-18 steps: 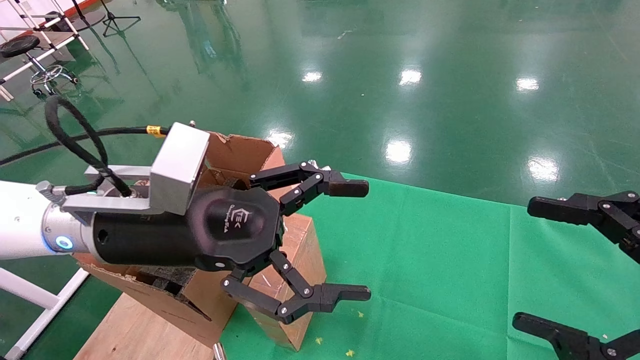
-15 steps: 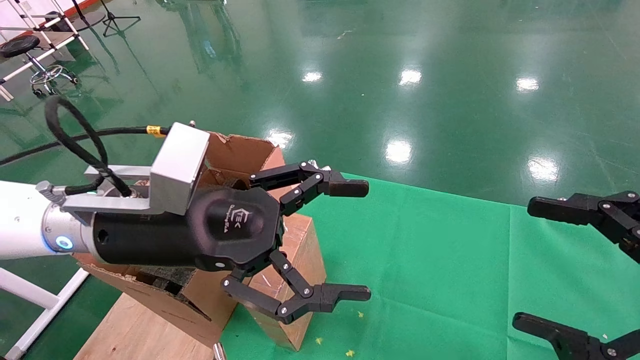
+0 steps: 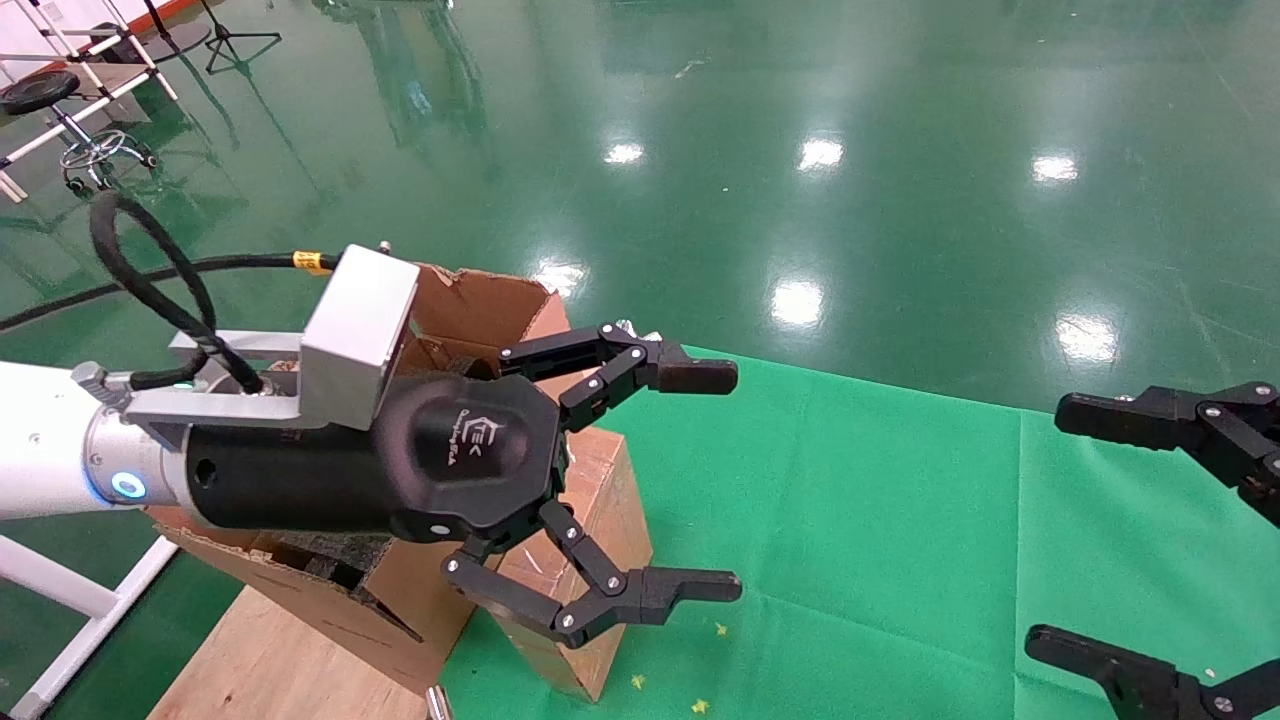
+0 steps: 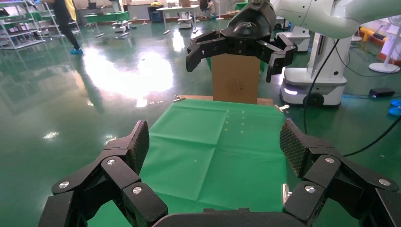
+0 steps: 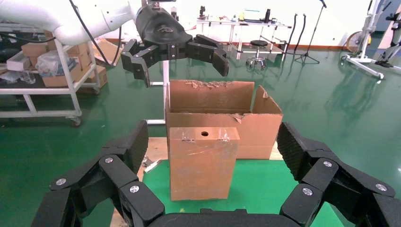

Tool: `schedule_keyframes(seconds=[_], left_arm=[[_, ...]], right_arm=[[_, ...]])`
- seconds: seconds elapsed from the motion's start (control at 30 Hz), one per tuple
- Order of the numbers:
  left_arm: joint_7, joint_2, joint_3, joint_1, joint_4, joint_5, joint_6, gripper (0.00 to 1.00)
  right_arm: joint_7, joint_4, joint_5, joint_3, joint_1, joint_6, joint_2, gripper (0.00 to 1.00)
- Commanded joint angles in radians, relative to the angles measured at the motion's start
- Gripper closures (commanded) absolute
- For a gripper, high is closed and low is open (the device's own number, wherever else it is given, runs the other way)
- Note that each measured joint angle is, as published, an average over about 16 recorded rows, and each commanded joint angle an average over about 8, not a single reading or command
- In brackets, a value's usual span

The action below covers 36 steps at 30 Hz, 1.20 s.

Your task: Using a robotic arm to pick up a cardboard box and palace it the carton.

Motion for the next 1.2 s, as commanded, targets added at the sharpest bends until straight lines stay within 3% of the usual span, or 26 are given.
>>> schedule_keyframes(seconds=[0.03,0.23,0.27,0.53,0.83,1.2], left_arm=[[0.000,0.000,0.000,0.000,0.000,0.000,0.000,0.00],[0.000,0.000,0.000,0.000,0.000,0.000,0.000,0.00],[0.000,0.000,0.000,0.000,0.000,0.000,0.000,0.00],[0.005,-0.005,0.003,-0.004,-0.005,0.020,-0.006,0.00],[-0.024,-0.026,0.031,-0.042,-0.033,0.147,-0.084,0.00],[-0.044,-0.037,0.051,-0.073,-0.046,0.223,-0.110,0.00]], right_arm=[[0.000,0.000,0.000,0.000,0.000,0.000,0.000,0.00],[0.000,0.000,0.000,0.000,0.000,0.000,0.000,0.00],[0.000,0.000,0.000,0.000,0.000,0.000,0.000,0.04],[0.000,0.000,0.000,0.000,0.000,0.000,0.000,0.98],[0.000,0.000,0.000,0.000,0.000,0.000,0.000,1.00],[0.000,0.000,0.000,0.000,0.000,0.000,0.000,1.00]])
